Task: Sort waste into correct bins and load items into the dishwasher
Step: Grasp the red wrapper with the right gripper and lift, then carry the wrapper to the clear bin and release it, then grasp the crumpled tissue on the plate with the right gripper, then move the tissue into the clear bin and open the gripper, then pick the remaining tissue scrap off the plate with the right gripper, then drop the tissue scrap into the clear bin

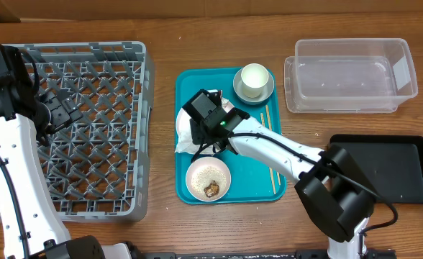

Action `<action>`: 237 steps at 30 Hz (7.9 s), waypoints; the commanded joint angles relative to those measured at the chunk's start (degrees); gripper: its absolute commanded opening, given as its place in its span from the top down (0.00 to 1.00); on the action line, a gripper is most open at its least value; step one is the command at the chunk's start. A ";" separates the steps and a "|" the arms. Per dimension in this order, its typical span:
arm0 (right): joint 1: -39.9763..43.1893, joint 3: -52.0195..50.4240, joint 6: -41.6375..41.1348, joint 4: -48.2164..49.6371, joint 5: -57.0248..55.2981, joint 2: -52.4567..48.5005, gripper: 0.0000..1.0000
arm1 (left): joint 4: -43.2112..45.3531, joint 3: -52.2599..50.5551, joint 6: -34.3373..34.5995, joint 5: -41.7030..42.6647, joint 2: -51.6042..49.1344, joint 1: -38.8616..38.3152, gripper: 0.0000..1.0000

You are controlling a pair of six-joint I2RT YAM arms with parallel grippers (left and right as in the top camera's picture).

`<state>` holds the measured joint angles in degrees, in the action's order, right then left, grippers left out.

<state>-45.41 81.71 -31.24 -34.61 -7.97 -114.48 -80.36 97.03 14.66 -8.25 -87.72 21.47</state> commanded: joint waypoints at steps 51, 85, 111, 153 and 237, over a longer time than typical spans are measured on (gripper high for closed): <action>39.69 21.00 -12.04 -16.00 3.17 7.69 0.00 | 0.02 1.49 -0.07 -0.48 1.16 0.04 0.00; 2.27 16.92 -19.82 -21.07 6.54 -7.82 0.28 | 0.02 1.49 -0.07 -0.48 1.16 0.04 0.00; 0.90 25.03 -19.52 -27.98 6.10 -12.48 0.96 | 0.02 1.49 -0.07 -0.48 1.16 0.04 0.00; 41.31 35.58 -9.42 -26.01 2.01 4.94 0.94 | 0.02 1.49 -0.07 -0.48 1.16 0.04 0.00; 27.63 40.04 -18.67 -36.46 -12.98 -2.19 0.96 | 0.02 1.49 -0.07 -0.50 1.16 -0.07 0.00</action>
<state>-22.06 121.91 -47.97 -69.84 -14.55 -116.49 -80.36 97.03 14.66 -8.25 -87.72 21.47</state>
